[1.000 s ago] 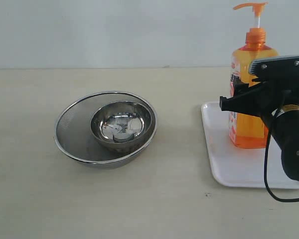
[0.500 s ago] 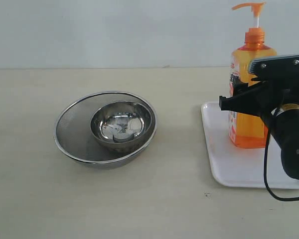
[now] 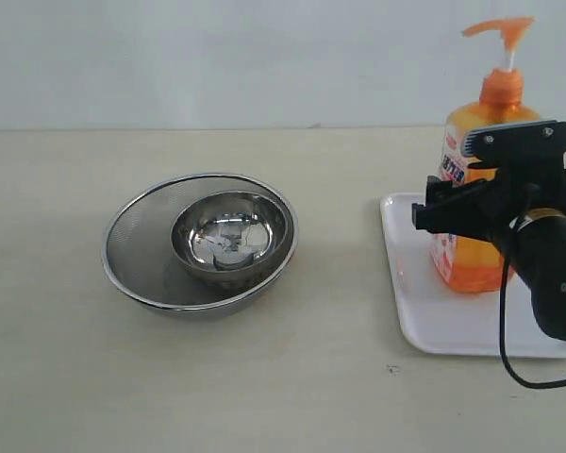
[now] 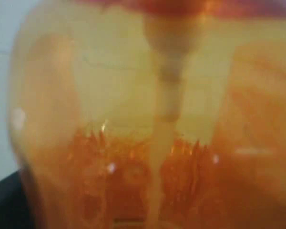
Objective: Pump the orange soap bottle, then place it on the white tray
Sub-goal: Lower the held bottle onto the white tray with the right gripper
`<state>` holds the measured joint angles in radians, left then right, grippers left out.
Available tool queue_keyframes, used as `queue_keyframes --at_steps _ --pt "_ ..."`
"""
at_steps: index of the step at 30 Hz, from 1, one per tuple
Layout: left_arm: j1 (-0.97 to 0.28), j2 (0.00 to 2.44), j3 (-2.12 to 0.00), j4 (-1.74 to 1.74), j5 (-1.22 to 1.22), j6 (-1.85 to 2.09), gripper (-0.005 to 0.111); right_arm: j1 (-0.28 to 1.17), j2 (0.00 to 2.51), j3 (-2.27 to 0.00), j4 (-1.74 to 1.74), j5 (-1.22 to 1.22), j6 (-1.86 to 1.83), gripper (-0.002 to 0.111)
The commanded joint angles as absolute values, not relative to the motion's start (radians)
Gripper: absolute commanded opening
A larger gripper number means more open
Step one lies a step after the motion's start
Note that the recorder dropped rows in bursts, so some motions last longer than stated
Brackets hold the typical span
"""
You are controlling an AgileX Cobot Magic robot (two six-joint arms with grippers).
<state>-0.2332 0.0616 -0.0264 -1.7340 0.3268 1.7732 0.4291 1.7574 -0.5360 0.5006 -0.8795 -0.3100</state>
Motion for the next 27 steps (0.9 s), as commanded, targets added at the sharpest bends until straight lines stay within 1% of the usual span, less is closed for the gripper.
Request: queue_keyframes --at_steps 1,17,23,27 --pt "-0.231 0.058 -0.022 -1.744 0.332 1.764 0.005 0.428 1.756 -0.531 0.492 -0.838 -0.319 0.082" --pt "-0.231 0.058 -0.022 -1.744 0.332 1.764 0.005 0.428 1.756 -0.531 0.516 -0.858 -0.319 0.083" --pt "-0.231 0.058 -0.022 -1.744 0.332 1.764 0.005 0.428 1.742 -0.531 0.547 -0.824 -0.326 0.083" --pt "-0.231 0.058 -0.022 -1.744 0.332 1.764 0.005 0.428 1.679 -0.531 0.543 -0.780 -0.336 0.083"
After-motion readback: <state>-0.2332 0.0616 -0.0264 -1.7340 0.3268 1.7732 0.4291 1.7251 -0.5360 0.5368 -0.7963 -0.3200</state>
